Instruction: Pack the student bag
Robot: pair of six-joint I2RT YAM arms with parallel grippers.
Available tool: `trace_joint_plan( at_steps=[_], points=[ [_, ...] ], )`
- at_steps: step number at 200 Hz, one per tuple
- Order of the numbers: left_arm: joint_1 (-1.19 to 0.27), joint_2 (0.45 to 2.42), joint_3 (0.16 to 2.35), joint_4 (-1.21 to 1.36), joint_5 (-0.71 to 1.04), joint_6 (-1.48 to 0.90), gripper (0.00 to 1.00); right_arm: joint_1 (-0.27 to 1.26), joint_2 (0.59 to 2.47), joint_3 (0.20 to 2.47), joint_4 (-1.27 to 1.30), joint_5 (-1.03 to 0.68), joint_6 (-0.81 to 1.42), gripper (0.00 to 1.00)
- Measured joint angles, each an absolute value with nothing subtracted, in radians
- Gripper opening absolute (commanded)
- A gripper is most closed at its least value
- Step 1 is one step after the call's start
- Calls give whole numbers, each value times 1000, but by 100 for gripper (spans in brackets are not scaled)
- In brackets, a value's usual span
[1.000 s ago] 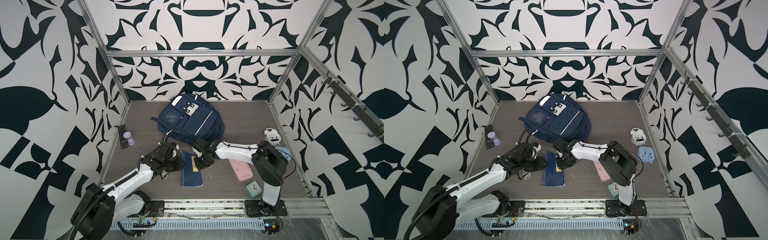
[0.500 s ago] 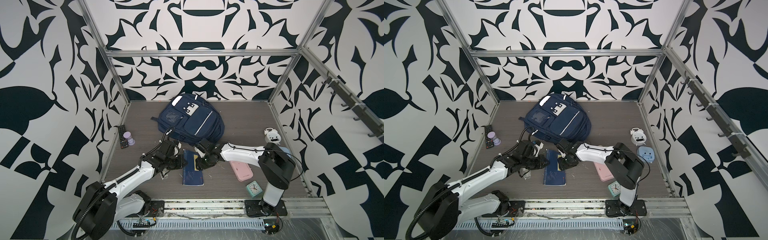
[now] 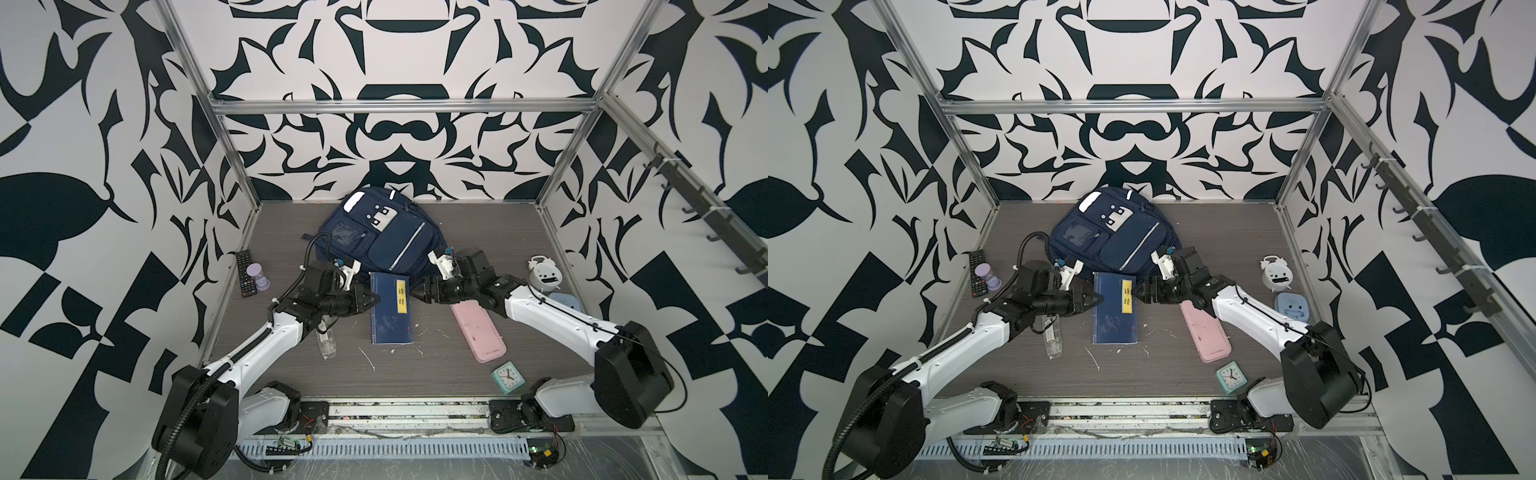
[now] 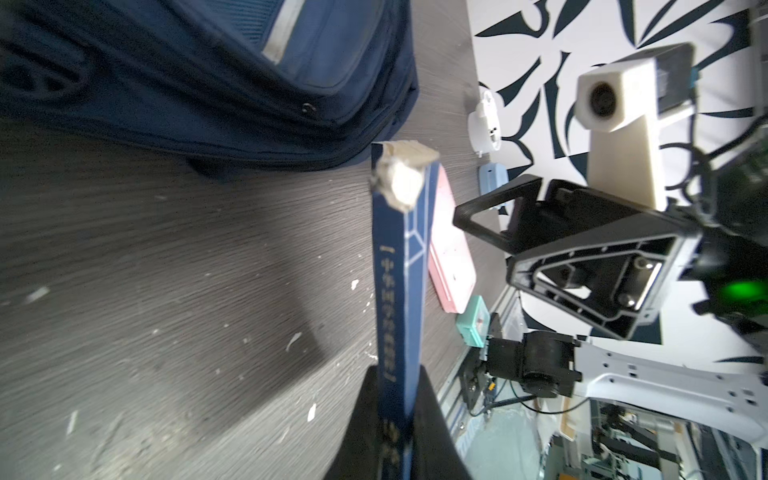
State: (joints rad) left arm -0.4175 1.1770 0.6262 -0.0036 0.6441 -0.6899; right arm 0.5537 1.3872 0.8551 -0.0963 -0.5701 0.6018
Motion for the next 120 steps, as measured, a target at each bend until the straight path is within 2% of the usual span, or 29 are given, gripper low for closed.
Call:
trace_joint_plan(
  at_steps=[38, 85, 120],
  points=[
    [-398, 1193, 626, 123, 757, -749, 0, 525, 1404, 773, 57, -687, 684, 81],
    [-395, 1193, 626, 163, 813, -768, 0, 498, 1450, 707, 270, -793, 793, 82],
    [-388, 1193, 626, 168, 816, -771, 0, 497, 1520, 659, 495, -881, 925, 77]
  ],
)
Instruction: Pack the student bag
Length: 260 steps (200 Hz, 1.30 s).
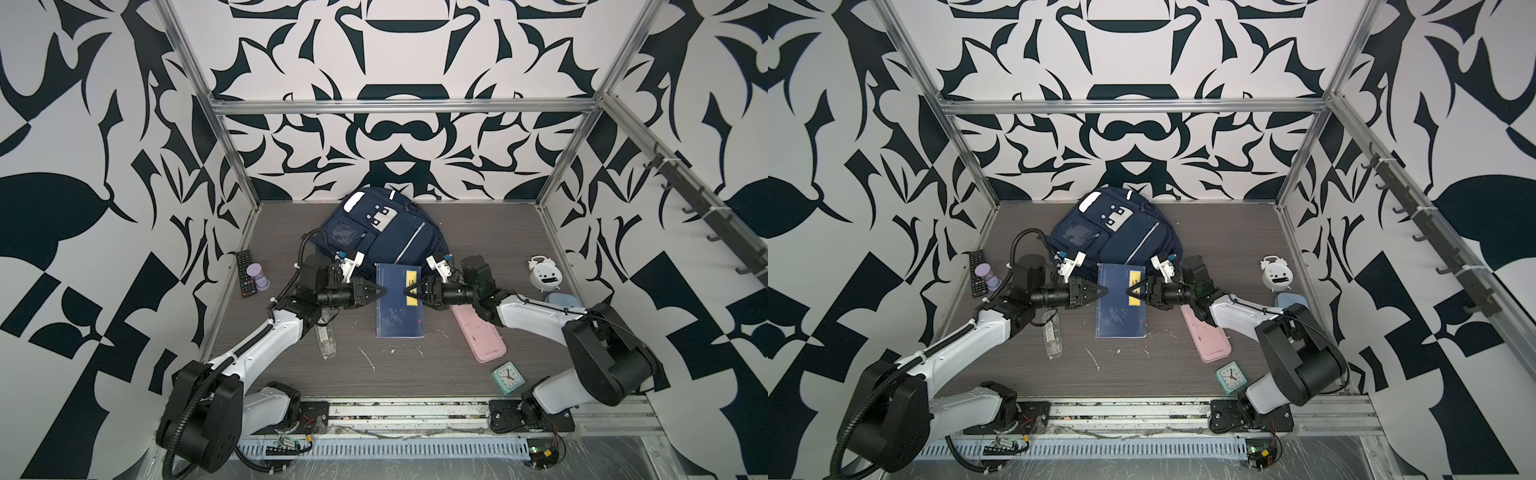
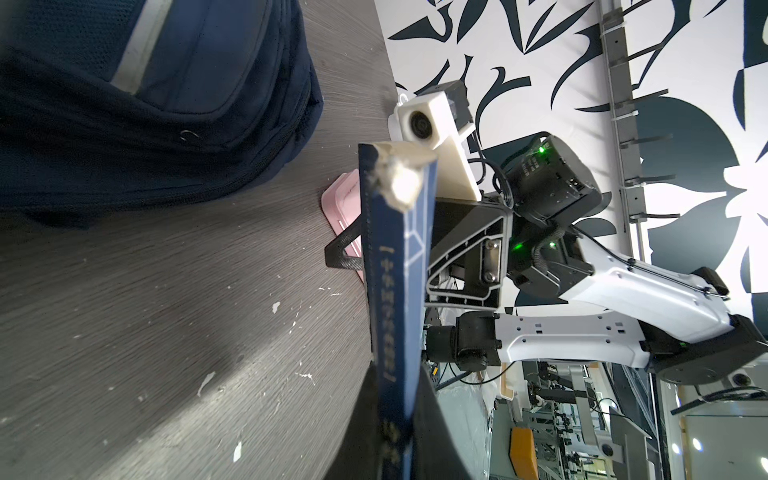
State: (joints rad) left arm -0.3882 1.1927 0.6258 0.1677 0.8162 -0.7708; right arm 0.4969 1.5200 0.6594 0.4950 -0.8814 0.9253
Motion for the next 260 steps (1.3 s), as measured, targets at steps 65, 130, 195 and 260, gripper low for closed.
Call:
trace_joint_plan(
  at_steps=[65, 130, 195, 260],
  points=[
    [-350, 1193, 626, 159, 808, -770, 0, 493, 1506, 657, 588, -932, 996, 54],
    [-340, 1198, 626, 126, 778, -763, 0, 526, 1499, 680, 510, -926, 961, 37],
    [-340, 1199, 626, 63, 739, -728, 0, 533, 1456, 710, 390, -903, 901, 31],
    [-340, 1202, 626, 40, 732, -717, 0, 547, 1456, 721, 337, -875, 871, 20]
  ],
)
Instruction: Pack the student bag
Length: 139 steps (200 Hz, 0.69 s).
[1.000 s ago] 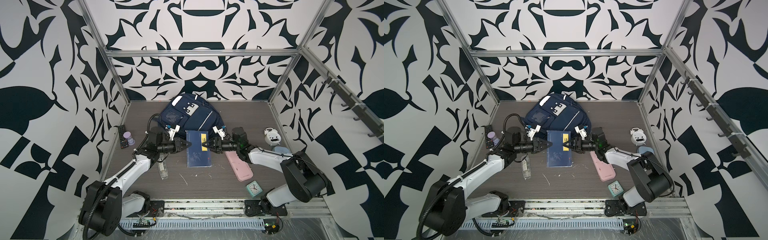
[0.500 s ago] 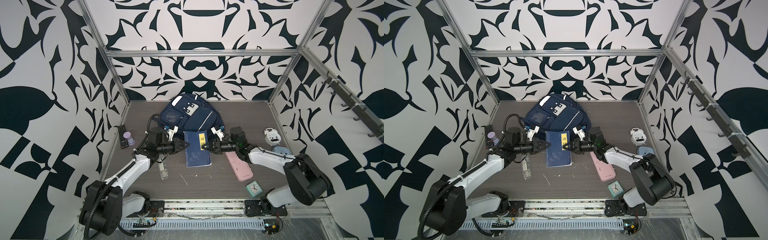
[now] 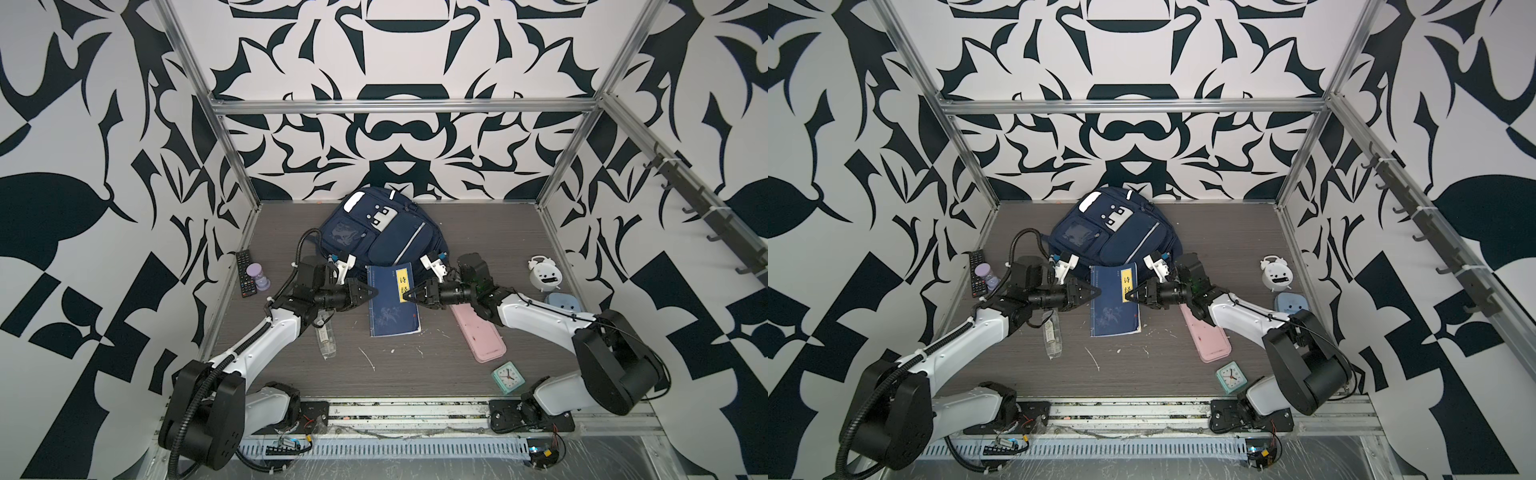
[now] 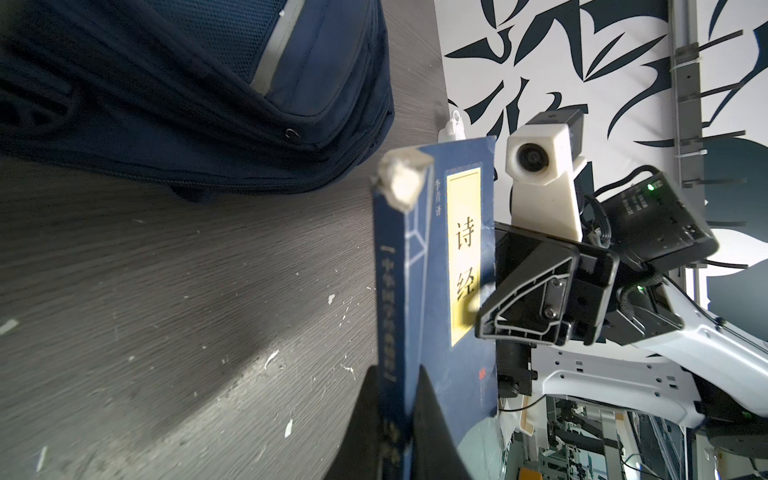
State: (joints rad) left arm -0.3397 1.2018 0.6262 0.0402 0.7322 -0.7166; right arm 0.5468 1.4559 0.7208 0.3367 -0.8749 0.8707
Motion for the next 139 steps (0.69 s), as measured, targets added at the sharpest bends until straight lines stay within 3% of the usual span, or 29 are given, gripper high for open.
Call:
trace_joint_plan(
  at_steps=[50, 102, 139],
  points=[
    [-340, 1207, 637, 11, 720, -701, 1, 552, 1456, 735, 288, -846, 845, 0],
    [-340, 1235, 714, -81, 666, -652, 34, 541, 1444, 757, 243, -802, 818, 0],
    [-339, 1254, 781, -133, 604, -619, 38, 454, 1399, 757, 166, -776, 805, 0]
  ],
)
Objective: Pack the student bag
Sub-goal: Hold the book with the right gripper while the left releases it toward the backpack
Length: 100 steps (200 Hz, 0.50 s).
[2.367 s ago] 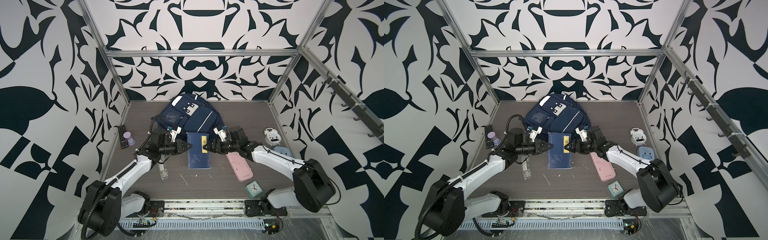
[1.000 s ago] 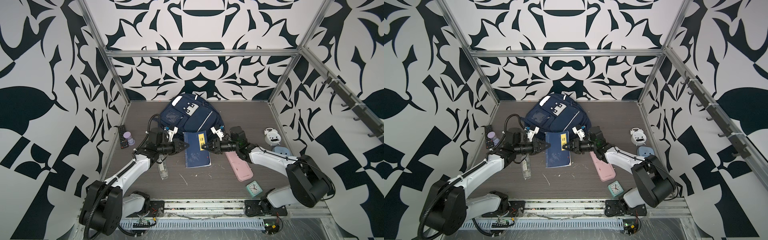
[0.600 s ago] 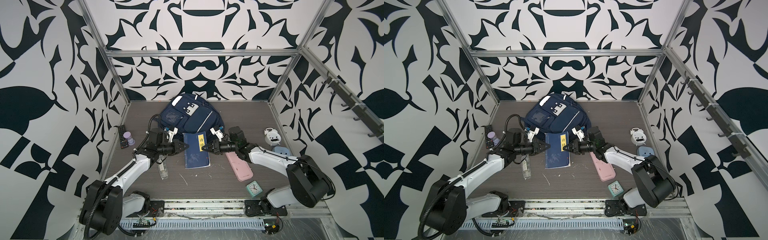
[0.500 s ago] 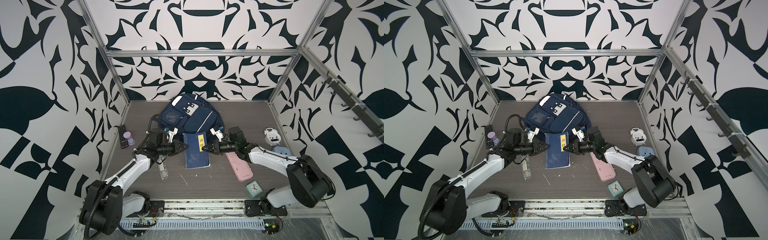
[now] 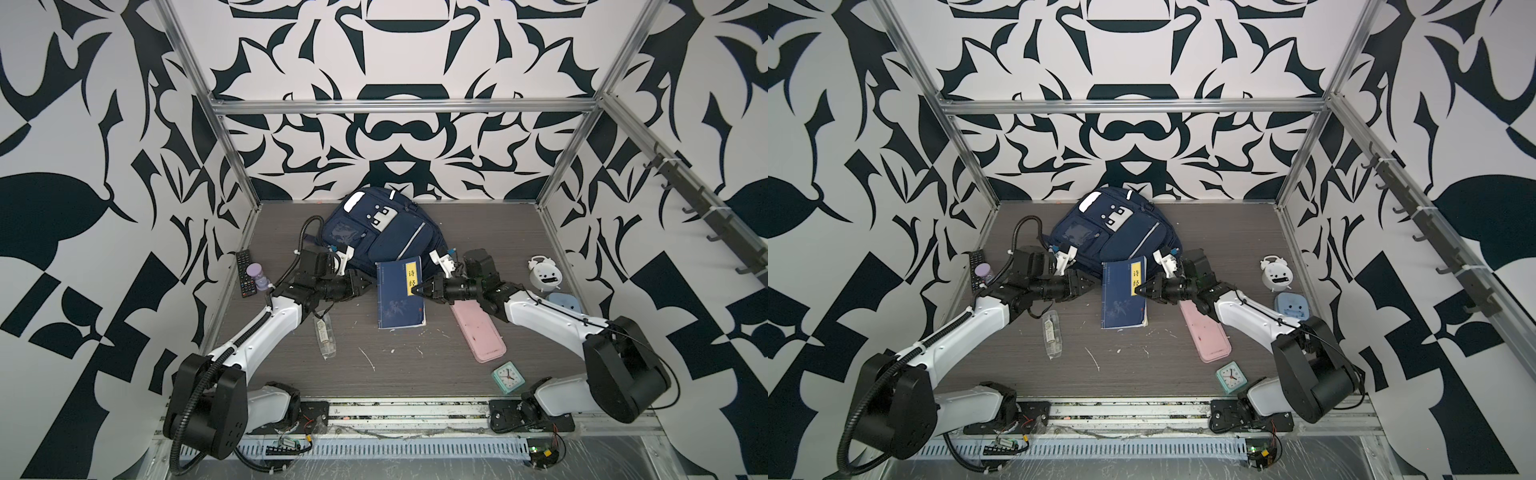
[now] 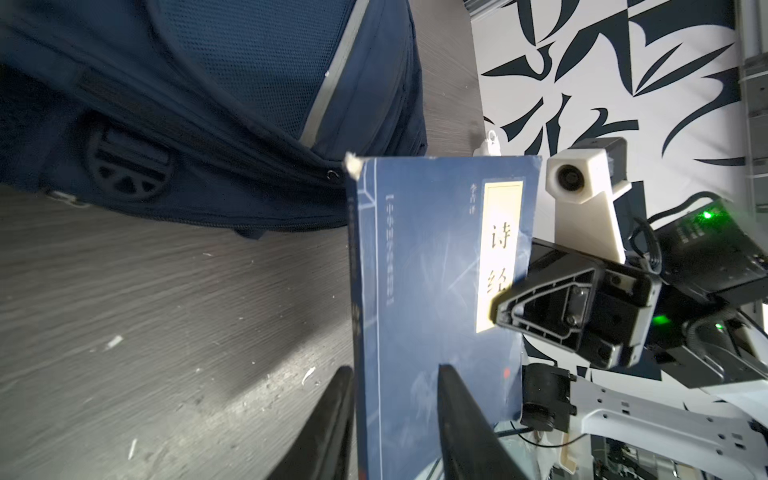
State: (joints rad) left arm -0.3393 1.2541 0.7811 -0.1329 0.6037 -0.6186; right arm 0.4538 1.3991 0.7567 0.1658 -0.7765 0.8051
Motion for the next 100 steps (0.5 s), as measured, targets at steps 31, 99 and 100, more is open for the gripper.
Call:
trace_joint_plan(
  at_steps=[31, 99, 100],
  points=[
    [-340, 1317, 854, -155, 565, -599, 38, 333, 1349, 757, 93, -765, 789, 0],
    [-396, 1516, 1050, -267, 433, -547, 39, 36, 1183, 757, -38, -728, 768, 0],
    [-398, 1518, 1053, -268, 431, -547, 39, 31, 1180, 757, -40, -728, 767, 0]
  ],
)
